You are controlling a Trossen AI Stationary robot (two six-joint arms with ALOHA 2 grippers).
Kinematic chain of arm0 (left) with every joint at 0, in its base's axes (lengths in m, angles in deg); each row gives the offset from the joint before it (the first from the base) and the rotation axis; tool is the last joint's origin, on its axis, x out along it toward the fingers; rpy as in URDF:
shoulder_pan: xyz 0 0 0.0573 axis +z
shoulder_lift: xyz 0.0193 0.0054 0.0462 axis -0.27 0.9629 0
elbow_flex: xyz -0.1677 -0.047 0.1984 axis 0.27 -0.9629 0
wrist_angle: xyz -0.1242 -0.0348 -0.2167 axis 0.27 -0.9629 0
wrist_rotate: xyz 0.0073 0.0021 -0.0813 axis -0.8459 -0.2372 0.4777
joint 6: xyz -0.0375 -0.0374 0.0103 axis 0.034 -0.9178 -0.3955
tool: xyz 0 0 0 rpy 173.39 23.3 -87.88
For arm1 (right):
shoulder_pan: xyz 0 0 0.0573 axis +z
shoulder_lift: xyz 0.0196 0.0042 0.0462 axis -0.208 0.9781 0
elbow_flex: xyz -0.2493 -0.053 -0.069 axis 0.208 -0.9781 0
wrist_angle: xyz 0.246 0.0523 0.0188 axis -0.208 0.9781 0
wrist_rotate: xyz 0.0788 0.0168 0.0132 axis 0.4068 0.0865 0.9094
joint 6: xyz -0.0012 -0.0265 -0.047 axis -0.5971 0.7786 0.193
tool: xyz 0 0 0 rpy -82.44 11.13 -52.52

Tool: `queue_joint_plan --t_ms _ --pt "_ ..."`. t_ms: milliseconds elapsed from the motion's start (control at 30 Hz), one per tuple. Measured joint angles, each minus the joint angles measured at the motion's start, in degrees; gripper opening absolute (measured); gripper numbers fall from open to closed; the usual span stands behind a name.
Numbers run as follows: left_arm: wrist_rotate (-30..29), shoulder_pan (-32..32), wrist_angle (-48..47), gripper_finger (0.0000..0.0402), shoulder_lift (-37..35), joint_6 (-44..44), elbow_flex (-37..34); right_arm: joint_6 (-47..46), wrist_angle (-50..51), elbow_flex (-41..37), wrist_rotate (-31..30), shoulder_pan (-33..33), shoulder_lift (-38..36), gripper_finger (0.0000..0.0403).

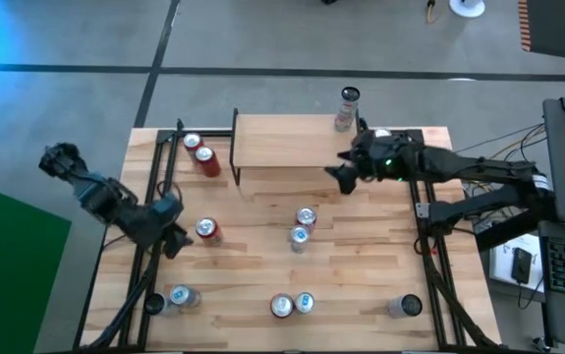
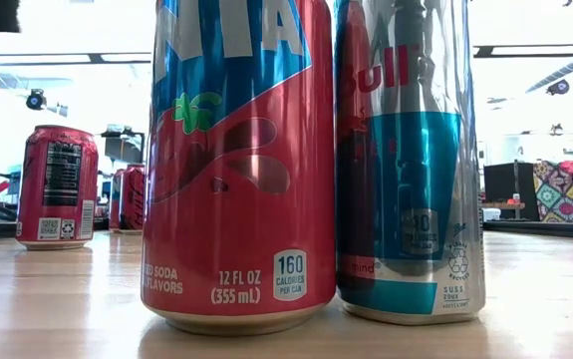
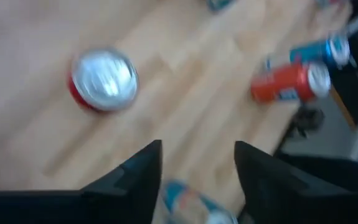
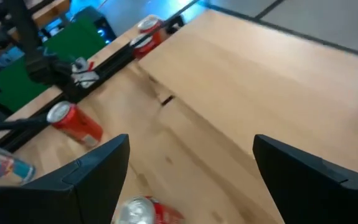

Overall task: Place canned beverage on shelf
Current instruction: Put the left white pink can aligned with the other white pink soda can on the shelf

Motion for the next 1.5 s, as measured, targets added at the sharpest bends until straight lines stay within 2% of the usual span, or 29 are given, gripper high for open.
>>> queue_joint_plan --t_ms 300,500,833,1500 --pt "9.7 -14.6 0.0 0.0297 2.5 -12.4 0.0 -0.1 -5.7 3.6 -1.5 6.3 7.8 0.0329" --pt "17.8 -19.9 0.9 0.0336 5.5 -15.9 0.0 -0.4 -5.6 6.9 -1.8 7.4 10.4 0.0329" --pt "18.6 -25.7 9.7 0.0342 11.3 -16.9 0.0 0.1 -5.6 8.4 -1.2 7.4 11.6 0.0329" --pt "17.0 -27.5 8.0 0.0342 22.2 -11.3 -0.1 0.3 -5.8 8.4 -0.4 7.3 11.6 0.0329"
